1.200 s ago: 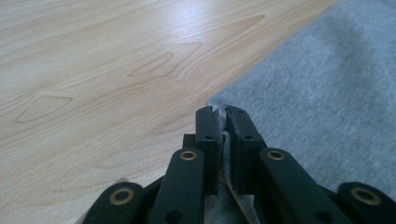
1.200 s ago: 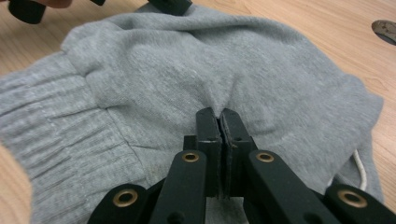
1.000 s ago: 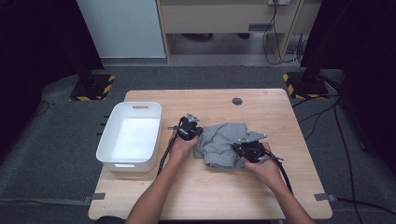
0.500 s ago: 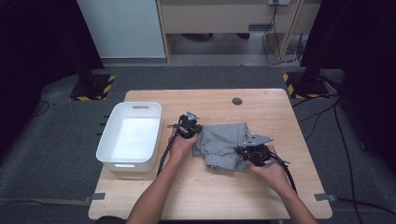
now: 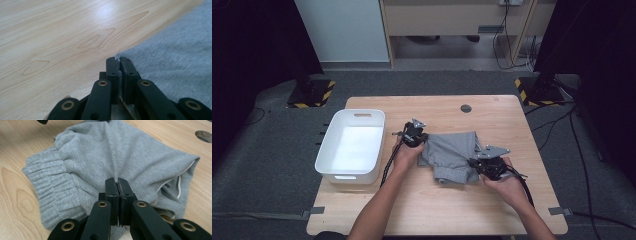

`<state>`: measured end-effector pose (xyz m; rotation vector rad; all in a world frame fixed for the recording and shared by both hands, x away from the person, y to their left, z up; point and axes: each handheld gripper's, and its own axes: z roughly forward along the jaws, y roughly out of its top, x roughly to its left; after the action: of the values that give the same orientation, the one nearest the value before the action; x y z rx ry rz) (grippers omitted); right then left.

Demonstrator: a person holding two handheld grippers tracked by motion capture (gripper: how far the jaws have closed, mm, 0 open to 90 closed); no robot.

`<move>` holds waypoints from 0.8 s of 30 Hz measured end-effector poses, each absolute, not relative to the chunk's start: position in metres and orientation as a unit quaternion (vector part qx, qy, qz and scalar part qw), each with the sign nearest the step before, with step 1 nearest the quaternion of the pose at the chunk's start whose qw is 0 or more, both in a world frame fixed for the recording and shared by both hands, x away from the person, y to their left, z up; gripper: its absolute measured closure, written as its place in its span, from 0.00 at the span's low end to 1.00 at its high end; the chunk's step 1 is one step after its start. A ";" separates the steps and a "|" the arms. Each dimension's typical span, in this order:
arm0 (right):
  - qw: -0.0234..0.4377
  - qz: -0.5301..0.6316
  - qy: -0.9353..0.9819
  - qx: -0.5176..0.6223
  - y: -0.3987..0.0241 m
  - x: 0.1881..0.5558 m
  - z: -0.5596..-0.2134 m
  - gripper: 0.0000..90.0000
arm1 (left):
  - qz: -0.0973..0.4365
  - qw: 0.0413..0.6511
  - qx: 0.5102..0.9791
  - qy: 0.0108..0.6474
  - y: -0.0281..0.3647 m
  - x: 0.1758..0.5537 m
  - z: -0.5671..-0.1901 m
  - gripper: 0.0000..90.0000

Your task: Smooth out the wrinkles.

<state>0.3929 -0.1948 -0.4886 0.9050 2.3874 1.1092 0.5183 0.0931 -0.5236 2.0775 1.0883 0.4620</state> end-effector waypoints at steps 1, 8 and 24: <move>0.179 0.392 0.844 0.318 -0.196 0.392 -0.487 0.99 | 0.180 0.368 0.808 0.425 0.093 0.519 -0.524 0.96; 0.178 0.385 0.848 0.317 -0.202 0.390 -0.489 0.99 | 0.178 0.366 0.809 0.423 0.094 0.521 -0.527 0.96; 0.177 0.397 0.836 0.335 -0.199 0.395 -0.494 0.87 | 0.181 0.375 0.807 0.418 0.092 0.518 -0.525 0.91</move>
<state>0.3949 -0.1995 -0.4940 0.9479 2.3658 1.1238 0.5176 0.0920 -0.5247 2.0655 1.0707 0.4641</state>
